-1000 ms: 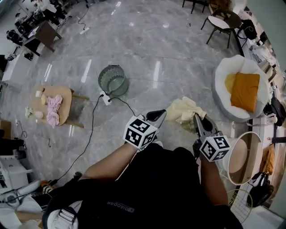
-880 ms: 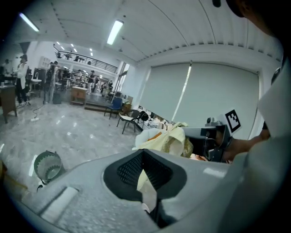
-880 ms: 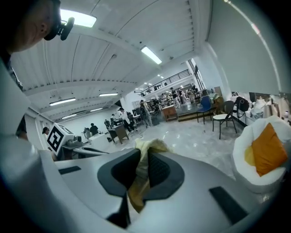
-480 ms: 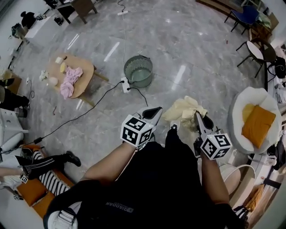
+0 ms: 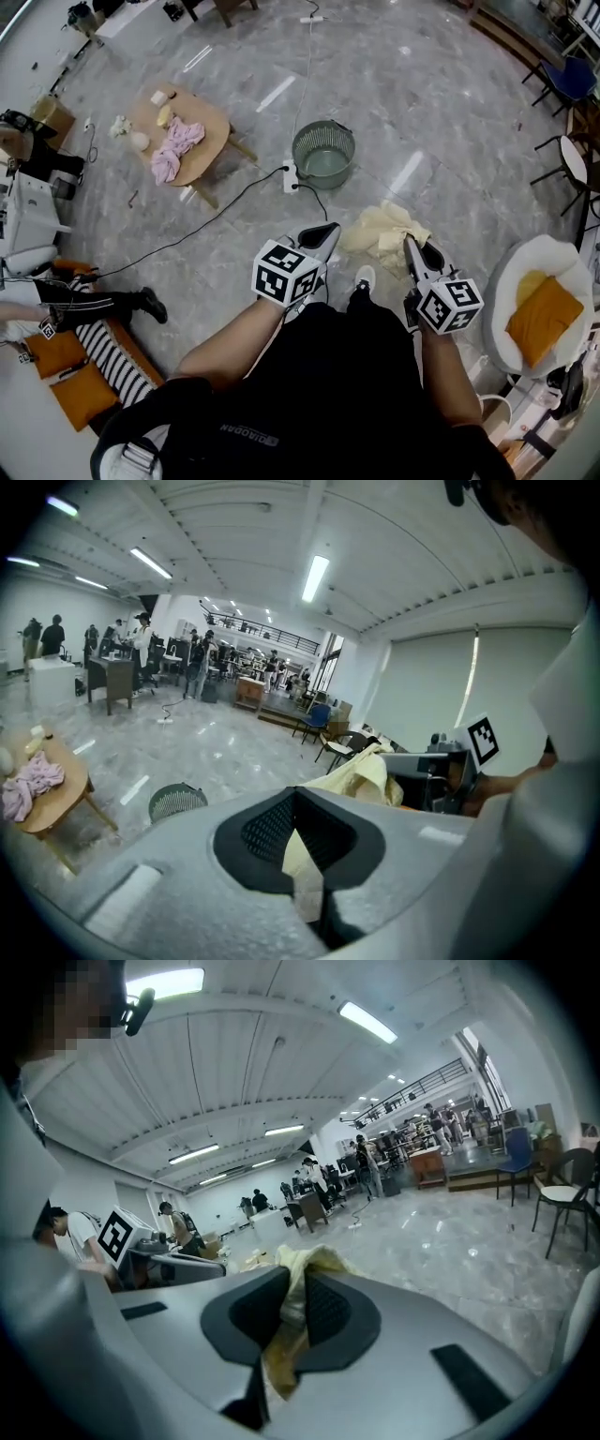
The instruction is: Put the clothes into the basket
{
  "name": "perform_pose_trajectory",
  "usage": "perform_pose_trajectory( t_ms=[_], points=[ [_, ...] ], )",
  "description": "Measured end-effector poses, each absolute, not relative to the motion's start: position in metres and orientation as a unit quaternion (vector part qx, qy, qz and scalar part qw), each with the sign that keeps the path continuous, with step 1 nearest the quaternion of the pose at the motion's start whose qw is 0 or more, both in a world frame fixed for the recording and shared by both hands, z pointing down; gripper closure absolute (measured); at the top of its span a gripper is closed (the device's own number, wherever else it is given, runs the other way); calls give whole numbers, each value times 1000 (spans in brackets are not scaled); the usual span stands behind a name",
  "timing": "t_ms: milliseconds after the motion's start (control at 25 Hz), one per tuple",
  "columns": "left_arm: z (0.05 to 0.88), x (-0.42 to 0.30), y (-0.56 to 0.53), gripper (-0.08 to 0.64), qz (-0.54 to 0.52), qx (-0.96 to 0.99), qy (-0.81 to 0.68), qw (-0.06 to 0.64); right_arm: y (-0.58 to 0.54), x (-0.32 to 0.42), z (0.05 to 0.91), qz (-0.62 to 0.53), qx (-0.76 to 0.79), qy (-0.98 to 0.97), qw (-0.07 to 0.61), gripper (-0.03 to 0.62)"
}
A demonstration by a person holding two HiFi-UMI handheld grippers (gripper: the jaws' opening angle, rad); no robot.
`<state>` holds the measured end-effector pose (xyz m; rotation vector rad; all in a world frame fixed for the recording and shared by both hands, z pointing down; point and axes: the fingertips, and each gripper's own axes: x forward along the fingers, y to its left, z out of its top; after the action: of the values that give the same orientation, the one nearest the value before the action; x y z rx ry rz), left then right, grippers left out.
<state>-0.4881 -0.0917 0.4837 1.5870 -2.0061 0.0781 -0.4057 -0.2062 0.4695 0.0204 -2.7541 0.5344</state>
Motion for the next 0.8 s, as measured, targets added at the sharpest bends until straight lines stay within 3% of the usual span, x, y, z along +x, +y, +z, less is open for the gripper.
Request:
perform_pose_trajectory(
  t_ms=[800],
  points=[
    [505,-585,-144,560,18,487,-816,309,-274,-521,530,191,-100,-950,226,555]
  ],
)
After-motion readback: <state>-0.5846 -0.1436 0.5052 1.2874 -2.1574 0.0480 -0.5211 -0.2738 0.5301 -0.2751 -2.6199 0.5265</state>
